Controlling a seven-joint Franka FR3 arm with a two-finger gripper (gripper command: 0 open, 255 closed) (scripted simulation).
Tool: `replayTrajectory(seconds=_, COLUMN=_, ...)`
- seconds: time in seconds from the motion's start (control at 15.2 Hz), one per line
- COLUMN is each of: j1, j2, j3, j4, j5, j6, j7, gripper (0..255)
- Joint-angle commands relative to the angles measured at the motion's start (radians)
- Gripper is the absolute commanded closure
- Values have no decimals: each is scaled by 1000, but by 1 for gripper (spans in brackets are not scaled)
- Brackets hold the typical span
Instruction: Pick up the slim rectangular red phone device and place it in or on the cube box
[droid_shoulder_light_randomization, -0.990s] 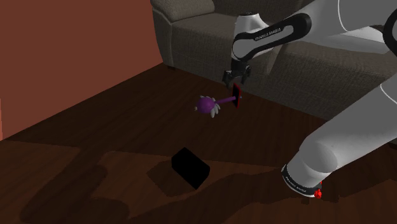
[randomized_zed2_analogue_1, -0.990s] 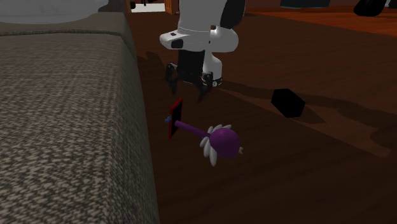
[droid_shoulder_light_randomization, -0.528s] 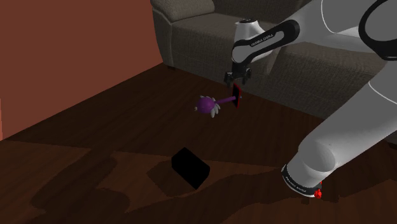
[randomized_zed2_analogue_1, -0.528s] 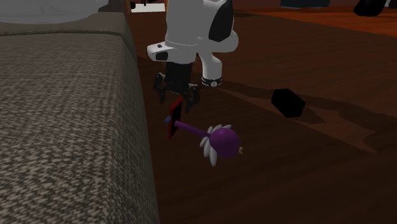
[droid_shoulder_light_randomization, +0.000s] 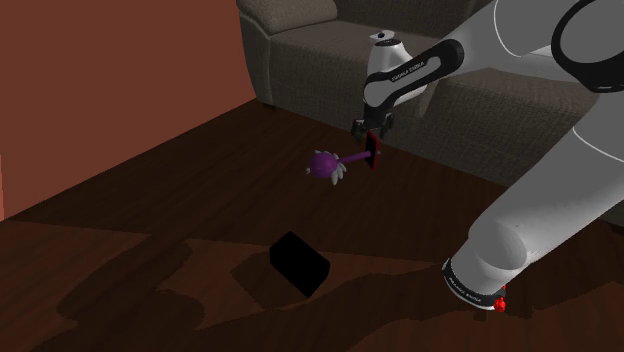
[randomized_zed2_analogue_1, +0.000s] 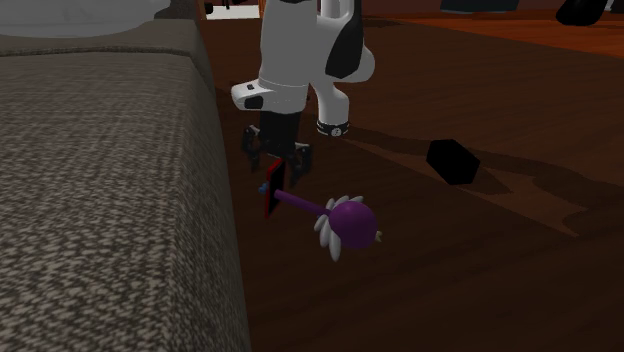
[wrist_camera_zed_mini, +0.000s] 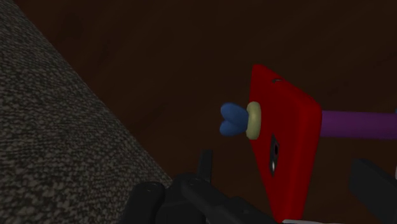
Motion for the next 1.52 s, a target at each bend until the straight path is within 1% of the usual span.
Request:
replayTrajectory(seconds=0.0, j1=0, j2=0, j3=0, j4=0, j5=0, j6=1, j7=0, gripper=0)
replayTrajectory(seconds=0.13, j1=0, j2=0, j3=0, j4=0, j5=0, j6=1, j7=0, gripper=0)
replayTrajectory(seconds=0.2, j1=0, j2=0, j3=0, j4=0, j5=0, j6=1, j7=0, gripper=255)
replayTrajectory(seconds=0.79, j1=0, j2=0, j3=0, j4=0, j5=0, j6=1, j7=0, gripper=255)
replayTrajectory(seconds=1.45, j1=4, j2=-70, j3=4, j4=67, j5=16, j6=-135, j7=-24, gripper=255)
